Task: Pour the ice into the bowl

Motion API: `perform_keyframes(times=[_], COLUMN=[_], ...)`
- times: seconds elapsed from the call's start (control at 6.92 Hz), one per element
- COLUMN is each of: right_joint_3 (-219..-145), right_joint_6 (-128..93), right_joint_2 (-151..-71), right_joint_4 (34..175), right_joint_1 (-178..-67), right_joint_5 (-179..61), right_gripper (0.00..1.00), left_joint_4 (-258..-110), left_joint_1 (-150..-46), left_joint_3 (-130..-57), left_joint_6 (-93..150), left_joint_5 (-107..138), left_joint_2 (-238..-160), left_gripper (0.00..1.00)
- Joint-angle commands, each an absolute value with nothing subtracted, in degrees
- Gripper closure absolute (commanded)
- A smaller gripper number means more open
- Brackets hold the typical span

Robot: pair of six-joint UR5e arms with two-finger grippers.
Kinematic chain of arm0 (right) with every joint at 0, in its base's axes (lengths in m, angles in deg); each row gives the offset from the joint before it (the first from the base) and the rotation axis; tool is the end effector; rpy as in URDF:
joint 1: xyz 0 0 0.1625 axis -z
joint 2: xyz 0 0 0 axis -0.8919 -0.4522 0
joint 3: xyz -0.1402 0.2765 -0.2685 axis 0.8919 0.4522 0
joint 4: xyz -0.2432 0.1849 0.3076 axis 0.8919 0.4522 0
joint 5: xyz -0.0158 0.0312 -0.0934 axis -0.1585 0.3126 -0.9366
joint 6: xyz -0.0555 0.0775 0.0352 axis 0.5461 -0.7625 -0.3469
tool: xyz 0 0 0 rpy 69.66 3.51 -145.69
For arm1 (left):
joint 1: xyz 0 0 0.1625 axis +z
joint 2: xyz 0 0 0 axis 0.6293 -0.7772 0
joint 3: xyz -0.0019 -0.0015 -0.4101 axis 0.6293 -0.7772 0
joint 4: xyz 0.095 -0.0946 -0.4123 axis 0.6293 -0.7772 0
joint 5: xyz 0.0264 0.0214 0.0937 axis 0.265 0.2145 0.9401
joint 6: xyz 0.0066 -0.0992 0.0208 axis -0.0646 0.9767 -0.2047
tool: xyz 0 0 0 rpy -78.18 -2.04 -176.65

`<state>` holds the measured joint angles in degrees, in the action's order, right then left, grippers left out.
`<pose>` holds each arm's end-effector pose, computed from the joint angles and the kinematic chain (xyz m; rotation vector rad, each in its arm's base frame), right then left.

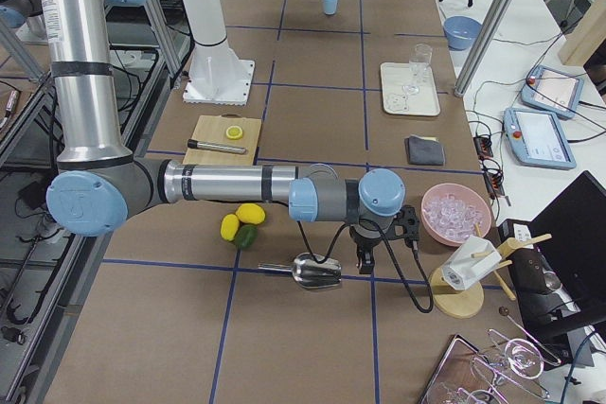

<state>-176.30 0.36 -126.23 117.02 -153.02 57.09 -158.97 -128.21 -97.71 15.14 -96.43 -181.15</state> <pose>0.0558 -0.5484 0.6202 0.0486 -0.8532 -0.0377 -0.0563 -0.5298 0.5829 0.1169 0.7571 0.0468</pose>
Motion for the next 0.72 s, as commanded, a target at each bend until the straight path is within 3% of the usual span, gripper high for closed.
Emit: perform_keyframes(times=[0.0, 0.58], right_joint_3=[-176.29, -177.79], right_joint_6=[0.18, -5.87], right_joint_2=[-126.32, -123.68], right_joint_4=[115.34, 115.24], right_joint_1=[-152.94, -146.64], right_joint_5=[57.13, 56.95], right_gripper=[0.00, 0.00], left_joint_4=[-159.14, -163.34], left_joint_1=[-128.21, -128.12], left_joint_3=[-98.38, -106.53], left_joint_6=[15.14, 18.62], left_joint_5=[-96.60, -96.43], left_joint_2=[-181.15, -182.73], left_gripper=[0.00, 0.00])
